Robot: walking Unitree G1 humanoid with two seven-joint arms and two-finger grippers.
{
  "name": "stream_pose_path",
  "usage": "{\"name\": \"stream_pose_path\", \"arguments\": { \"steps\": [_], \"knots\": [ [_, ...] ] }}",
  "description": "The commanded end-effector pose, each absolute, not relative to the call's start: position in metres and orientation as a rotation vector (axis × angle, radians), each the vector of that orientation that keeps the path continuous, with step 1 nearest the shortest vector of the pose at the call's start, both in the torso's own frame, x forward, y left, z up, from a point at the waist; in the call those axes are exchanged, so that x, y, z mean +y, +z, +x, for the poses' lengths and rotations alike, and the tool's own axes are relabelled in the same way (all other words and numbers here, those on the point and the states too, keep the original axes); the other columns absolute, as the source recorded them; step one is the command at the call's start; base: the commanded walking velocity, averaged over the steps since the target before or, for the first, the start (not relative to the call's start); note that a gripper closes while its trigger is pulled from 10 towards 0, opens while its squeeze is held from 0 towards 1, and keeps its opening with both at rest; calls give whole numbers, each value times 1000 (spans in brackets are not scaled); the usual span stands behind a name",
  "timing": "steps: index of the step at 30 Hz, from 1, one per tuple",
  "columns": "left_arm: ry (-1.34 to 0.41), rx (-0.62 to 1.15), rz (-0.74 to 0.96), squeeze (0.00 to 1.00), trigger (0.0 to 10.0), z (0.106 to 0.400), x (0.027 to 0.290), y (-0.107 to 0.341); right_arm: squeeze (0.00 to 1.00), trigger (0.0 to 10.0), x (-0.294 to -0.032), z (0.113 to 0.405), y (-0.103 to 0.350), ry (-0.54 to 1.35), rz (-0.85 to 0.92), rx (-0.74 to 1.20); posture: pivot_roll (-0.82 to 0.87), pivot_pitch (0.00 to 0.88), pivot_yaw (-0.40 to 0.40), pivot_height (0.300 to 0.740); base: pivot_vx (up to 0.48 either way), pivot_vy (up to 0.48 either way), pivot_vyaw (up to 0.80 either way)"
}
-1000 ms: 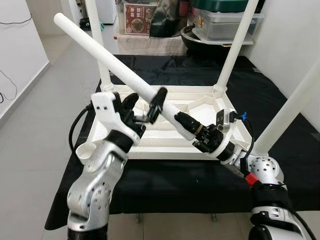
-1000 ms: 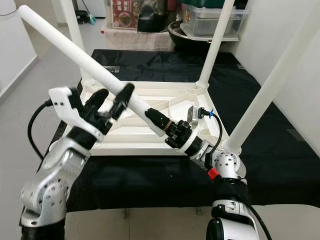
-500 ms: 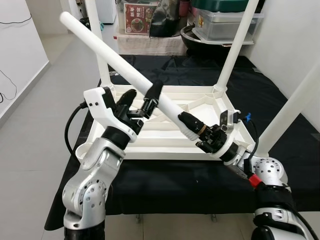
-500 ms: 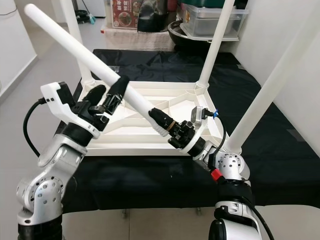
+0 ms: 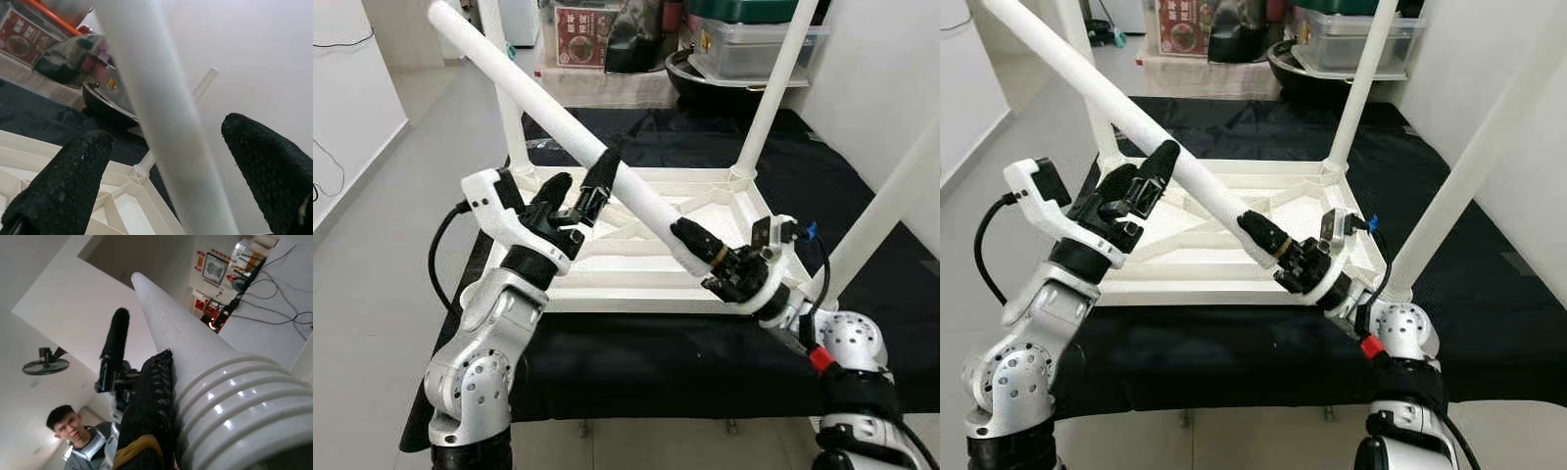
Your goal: Building children table
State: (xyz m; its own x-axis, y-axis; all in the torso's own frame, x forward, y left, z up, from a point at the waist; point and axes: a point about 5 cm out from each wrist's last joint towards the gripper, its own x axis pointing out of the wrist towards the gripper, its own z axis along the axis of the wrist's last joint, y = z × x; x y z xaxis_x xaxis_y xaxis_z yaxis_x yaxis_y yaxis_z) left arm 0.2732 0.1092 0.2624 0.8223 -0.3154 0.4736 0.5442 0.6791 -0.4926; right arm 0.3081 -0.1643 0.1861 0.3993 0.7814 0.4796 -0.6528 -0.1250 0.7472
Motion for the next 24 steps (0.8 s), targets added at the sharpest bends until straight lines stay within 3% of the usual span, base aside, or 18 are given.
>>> {"name": "stream_pose_path", "arguments": {
  "steps": [1,10,24],
  "knots": [
    [-491,-372,-674,0,10000,275,112,263,0,0,-161,304,191,1289,1176,121,23,57,-66,740,0,0,0],
    [-494,-399,-676,0,10000,280,114,270,0,0,-147,294,182,1345,1109,224,21,47,-67,740,0,0,0],
    [-495,-428,-694,0,10000,282,117,278,0,0,-151,293,177,1324,1118,230,20,42,-65,740,0,0,0]
  ]
}}
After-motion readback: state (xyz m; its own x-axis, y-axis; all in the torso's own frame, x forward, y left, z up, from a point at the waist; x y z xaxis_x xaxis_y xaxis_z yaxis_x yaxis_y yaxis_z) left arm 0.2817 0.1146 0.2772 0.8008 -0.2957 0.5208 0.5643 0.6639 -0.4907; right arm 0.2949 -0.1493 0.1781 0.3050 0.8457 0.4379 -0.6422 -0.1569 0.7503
